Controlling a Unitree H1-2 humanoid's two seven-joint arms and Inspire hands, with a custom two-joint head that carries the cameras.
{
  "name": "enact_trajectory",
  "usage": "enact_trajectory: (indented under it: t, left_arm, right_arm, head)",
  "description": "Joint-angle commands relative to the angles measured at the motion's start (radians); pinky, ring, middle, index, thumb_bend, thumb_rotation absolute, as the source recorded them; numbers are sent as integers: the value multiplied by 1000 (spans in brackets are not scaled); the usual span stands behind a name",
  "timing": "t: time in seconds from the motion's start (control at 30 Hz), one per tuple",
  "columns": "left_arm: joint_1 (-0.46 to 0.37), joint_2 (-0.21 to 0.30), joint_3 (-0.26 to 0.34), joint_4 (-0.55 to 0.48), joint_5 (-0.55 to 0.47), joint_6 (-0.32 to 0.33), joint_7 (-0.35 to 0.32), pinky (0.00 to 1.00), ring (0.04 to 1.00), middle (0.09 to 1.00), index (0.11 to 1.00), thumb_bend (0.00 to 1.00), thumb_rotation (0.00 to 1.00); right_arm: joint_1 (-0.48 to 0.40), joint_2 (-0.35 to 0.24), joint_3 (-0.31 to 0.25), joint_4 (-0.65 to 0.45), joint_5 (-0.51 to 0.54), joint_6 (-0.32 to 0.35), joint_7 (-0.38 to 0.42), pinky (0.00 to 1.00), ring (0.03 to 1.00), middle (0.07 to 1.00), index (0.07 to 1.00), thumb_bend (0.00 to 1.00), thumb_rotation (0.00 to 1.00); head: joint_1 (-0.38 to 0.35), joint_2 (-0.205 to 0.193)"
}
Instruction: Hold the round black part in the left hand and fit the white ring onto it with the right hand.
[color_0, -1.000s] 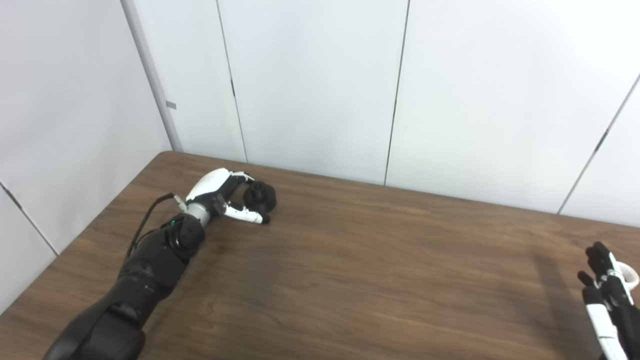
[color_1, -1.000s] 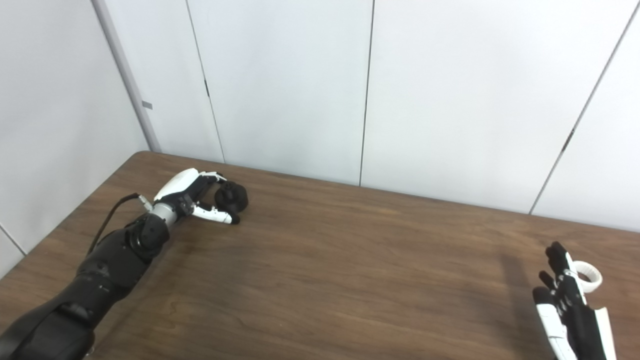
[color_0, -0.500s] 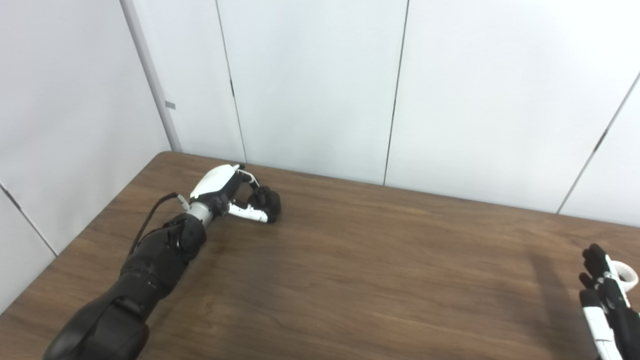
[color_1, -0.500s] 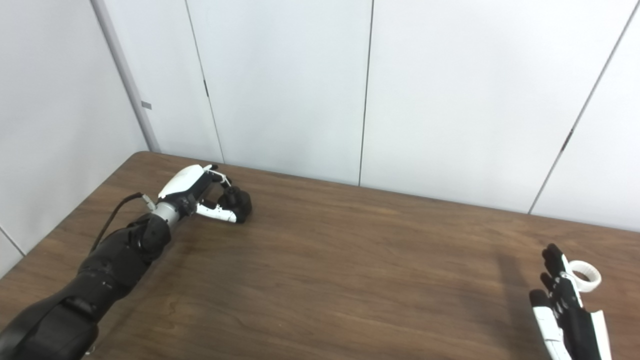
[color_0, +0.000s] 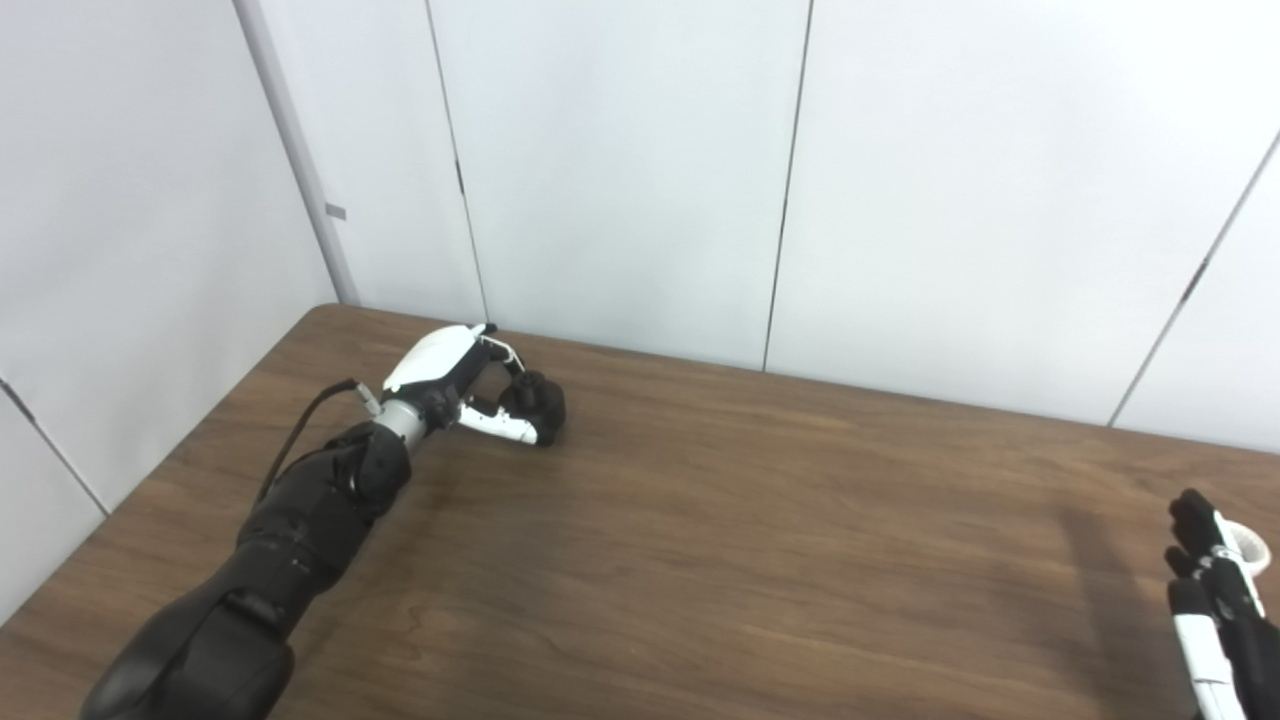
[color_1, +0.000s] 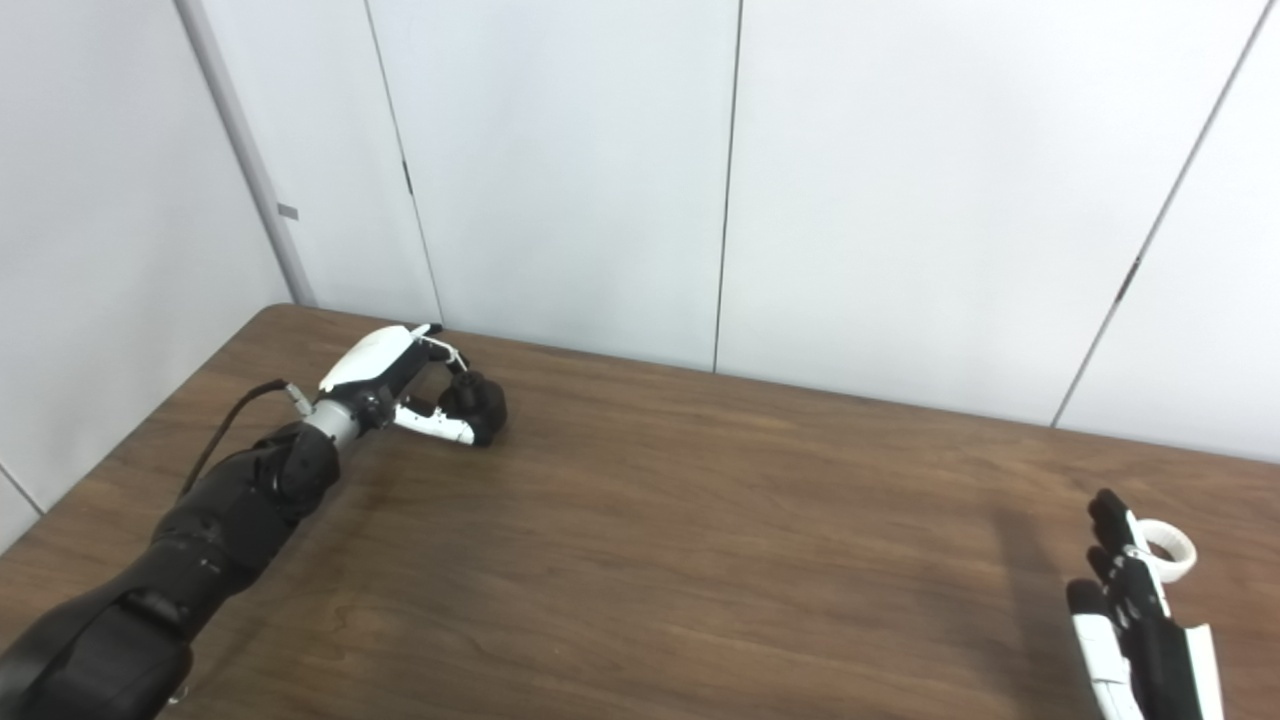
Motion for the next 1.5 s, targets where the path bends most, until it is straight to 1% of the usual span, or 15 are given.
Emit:
enact_trajectory:
  t: [0.0,0.1,0.2,0.33,0.43,0.53,0.57,0.67,0.73,0.87,1.07,1.13,1.3,1.37,1.47]
  left_arm:
    - [-46,41,1,-52,3,-42,7,1000,987,777,482,524,56]
    - [-31,43,-1,-97,-1,-48,-12,1000,988,777,482,524,55]
    - [-6,41,-1,-159,1,-70,-26,1000,991,776,482,524,54]
    - [31,29,-1,-261,6,-49,-57,1000,990,774,482,524,52]
    - [54,16,0,-321,-3,-61,-81,1000,985,770,482,524,54]
    - [75,1,-10,-386,0,-71,-107,1000,984,771,482,524,54]
    - [82,-6,-13,-405,-2,-73,-117,1000,984,771,482,524,54]
    - [100,-25,-25,-448,2,-93,-133,1000,992,771,482,524,55]
    - [110,-39,-34,-469,7,-114,-135,1000,991,770,481,524,54]
    - [136,-66,-50,-537,19,-117,-159,1000,996,772,481,524,55]
    - [166,-95,-76,-607,8,-129,-177,1000,994,768,481,524,53]
    - [175,-103,-83,-625,3,-129,-179,1000,996,765,481,524,54]
    - [198,-120,-129,-663,-15,-129,-182,1000,1000,773,480,524,58]
    - [201,-122,-151,-669,-20,-129,-173,1000,1000,774,480,524,60]
    - [203,-127,-177,-670,-17,-129,-167,1000,1000,776,481,524,62]
  right_arm:
    - [38,28,10,11,8,4,-7,991,984,957,942,530,851]
    - [36,27,11,-2,-2,8,-10,1000,985,953,938,529,859]
    - [36,28,14,-32,6,24,-3,972,982,959,942,509,847]
    - [35,33,16,-71,-5,32,-8,918,965,950,934,496,821]
    - [31,29,17,-97,-20,50,-8,955,970,953,934,516,844]
    - [24,27,22,-124,-35,55,-8,940,965,949,926,531,865]
    - [21,29,24,-136,-36,60,-7,952,968,948,926,537,869]
    - [13,38,27,-179,-21,86,-4,964,974,957,929,508,856]
    - [8,43,29,-209,-21,101,-7,961,973,959,927,454,825]
    - [-7,46,29,-261,-28,143,-6,949,970,959,928,439,834]
    - [-20,45,33,-297,-41,162,-7,955,975,967,938,503,854]
    - [-20,48,34,-309,-40,171,-7,961,979,972,939,488,846]
    - [-26,48,40,-344,-41,178,-3,964,973,972,940,482,836]
    - [-30,47,41,-360,-52,187,-7,954,957,963,934,508,839]
    - [-36,46,42,-385,-66,195,-8,947,961,959,928,513,838]
  head:
    - [-7,3]
    - [-17,9]
    - [-28,17]
    - [-48,26]
    - [-69,30]
    - [-89,41]
    - [-96,41]
    - [-115,47]
    - [-125,50]
    - [-156,51]
    - [-187,51]
    - [-196,54]
    - [-218,58]
    - [-223,57]
    - [-231,58]
